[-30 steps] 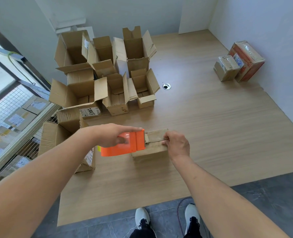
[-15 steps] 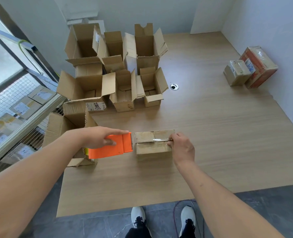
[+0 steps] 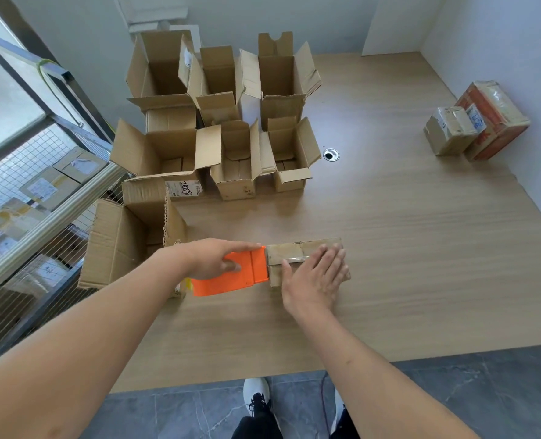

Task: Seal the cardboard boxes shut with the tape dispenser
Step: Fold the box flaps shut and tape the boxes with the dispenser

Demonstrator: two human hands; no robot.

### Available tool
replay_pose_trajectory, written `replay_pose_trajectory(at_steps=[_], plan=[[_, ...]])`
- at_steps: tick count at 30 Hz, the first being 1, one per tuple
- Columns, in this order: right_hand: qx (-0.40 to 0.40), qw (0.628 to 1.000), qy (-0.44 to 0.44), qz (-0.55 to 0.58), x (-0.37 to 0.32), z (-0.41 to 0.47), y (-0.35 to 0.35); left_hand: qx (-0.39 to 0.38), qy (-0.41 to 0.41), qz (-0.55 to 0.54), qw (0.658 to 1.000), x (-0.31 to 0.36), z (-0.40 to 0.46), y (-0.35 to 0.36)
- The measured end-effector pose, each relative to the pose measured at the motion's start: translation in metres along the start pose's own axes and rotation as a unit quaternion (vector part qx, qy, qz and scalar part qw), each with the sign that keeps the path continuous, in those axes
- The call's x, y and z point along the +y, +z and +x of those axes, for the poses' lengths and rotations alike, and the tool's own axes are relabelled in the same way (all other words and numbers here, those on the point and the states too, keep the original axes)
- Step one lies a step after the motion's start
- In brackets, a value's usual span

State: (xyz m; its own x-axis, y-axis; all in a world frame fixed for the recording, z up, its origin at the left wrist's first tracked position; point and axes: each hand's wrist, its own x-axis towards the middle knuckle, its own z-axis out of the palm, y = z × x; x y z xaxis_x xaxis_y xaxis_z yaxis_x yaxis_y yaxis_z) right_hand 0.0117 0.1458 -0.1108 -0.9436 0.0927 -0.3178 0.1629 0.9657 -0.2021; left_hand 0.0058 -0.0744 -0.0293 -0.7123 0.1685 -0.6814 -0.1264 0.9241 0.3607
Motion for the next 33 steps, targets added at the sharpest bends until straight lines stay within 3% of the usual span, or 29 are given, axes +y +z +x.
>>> replay_pose_trajectory(at_steps=[7, 12, 19, 33], plan=[[-0.008, 1.0, -0.024, -0.006, 0.026, 0.021, 0.006, 0.032, 0.039, -0.113, 0.992, -0.002, 0.007, 0.041], [-0.025, 0.999, -0.021, -0.004, 0.023, 0.021, 0.003, 0.028, 0.057, -0.126, 0.99, -0.02, -0.003, 0.044], [-0.053, 0.998, -0.029, -0.014, 0.026, 0.025, -0.001, -0.017, 0.023, -0.106, 0.994, -0.037, -0.012, 0.037], [-0.039, 0.997, -0.011, -0.064, 0.006, 0.024, 0.0, 0.057, -0.025, 0.047, 0.997, 0.043, 0.037, 0.054]])
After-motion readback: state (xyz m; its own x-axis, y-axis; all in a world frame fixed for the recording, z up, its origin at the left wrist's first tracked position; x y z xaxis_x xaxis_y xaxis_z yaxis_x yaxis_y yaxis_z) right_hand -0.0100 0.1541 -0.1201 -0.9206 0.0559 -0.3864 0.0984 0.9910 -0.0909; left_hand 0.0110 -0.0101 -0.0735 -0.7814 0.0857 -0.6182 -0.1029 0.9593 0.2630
